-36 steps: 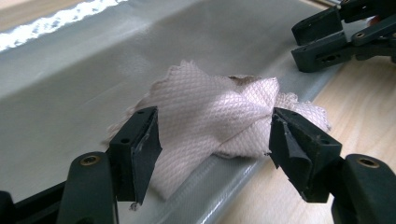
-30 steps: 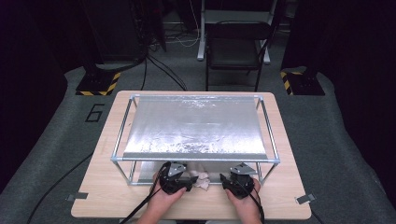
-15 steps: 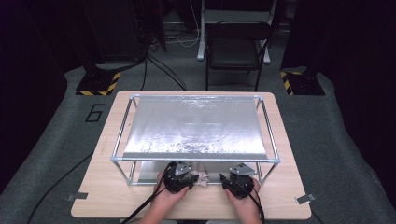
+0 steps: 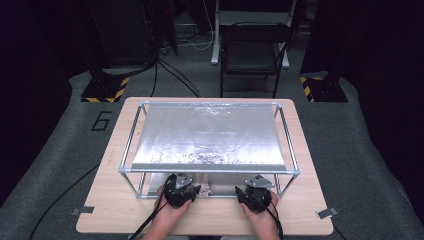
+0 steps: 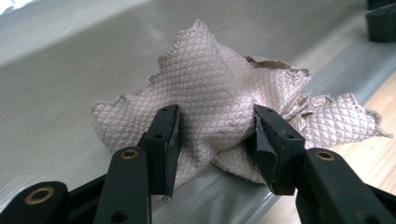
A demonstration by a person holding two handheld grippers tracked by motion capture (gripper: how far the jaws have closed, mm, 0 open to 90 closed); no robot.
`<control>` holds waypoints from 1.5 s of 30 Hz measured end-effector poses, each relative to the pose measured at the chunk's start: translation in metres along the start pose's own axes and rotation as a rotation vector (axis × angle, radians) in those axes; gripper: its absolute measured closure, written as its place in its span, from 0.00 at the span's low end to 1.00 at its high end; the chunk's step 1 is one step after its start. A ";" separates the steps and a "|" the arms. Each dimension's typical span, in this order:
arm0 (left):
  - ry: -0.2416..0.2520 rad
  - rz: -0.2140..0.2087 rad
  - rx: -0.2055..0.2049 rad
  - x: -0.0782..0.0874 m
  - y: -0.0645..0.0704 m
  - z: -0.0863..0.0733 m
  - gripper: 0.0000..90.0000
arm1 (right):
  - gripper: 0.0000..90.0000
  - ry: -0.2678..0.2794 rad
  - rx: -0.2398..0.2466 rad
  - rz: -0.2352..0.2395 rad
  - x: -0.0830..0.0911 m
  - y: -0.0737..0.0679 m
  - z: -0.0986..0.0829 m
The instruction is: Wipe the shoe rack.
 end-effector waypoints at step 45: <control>0.010 0.092 0.098 0.030 -0.029 -0.032 0.68 | 0.56 0.004 -0.030 0.033 0.000 -0.004 -0.001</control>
Point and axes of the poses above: each handheld gripper's, and its own axes: x roughly backward along the jaws, z roughly out of its top, y roughly to its right, the point moved 7 cm from there along -x, roughly forward along the jaws, and after that the axes turned 11 degrees about -x, right-handed, at the moved point
